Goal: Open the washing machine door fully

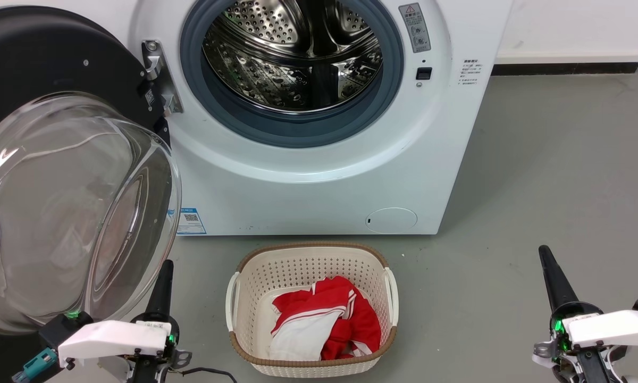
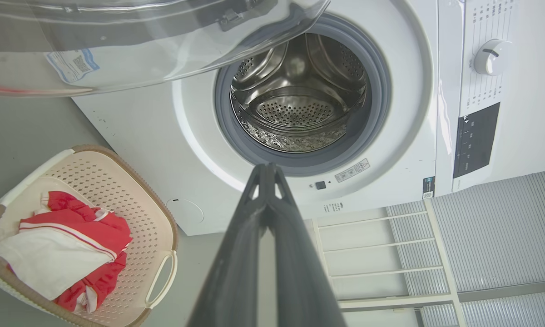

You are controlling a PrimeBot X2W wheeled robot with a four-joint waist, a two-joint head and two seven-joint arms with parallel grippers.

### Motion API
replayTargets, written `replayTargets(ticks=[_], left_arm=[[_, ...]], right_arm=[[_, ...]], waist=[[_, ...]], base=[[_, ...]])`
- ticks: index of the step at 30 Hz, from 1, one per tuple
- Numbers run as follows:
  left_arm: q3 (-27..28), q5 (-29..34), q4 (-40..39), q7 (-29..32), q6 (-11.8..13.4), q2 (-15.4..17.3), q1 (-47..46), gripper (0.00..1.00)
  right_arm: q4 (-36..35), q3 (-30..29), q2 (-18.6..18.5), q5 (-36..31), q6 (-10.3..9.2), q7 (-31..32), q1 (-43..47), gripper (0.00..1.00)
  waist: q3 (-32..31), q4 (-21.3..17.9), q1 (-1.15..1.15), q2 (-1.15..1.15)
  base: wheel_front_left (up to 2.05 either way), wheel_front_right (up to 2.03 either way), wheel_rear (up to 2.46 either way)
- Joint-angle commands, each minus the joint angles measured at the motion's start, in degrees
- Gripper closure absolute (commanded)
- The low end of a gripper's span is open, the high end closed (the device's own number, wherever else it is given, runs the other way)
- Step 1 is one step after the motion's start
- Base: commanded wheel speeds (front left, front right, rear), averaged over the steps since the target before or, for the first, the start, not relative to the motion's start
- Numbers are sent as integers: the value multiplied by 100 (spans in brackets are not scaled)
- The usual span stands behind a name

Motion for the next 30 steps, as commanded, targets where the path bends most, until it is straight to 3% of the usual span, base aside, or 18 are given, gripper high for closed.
replayTargets(ticks=[1, 30], left_arm=[[34, -110, -16, 25, -27, 5, -147, 100], [173, -1563, 147, 397, -133, -31, -223, 100]], right_arm=[[-10, -18, -33, 132, 0, 39, -125, 100], [237, -115, -3, 1576, -1, 312, -281, 100]], waist=[[-1, 0, 0, 0], [-30, 8, 0, 0]], base=[[0, 0, 0], [0, 0, 0]])
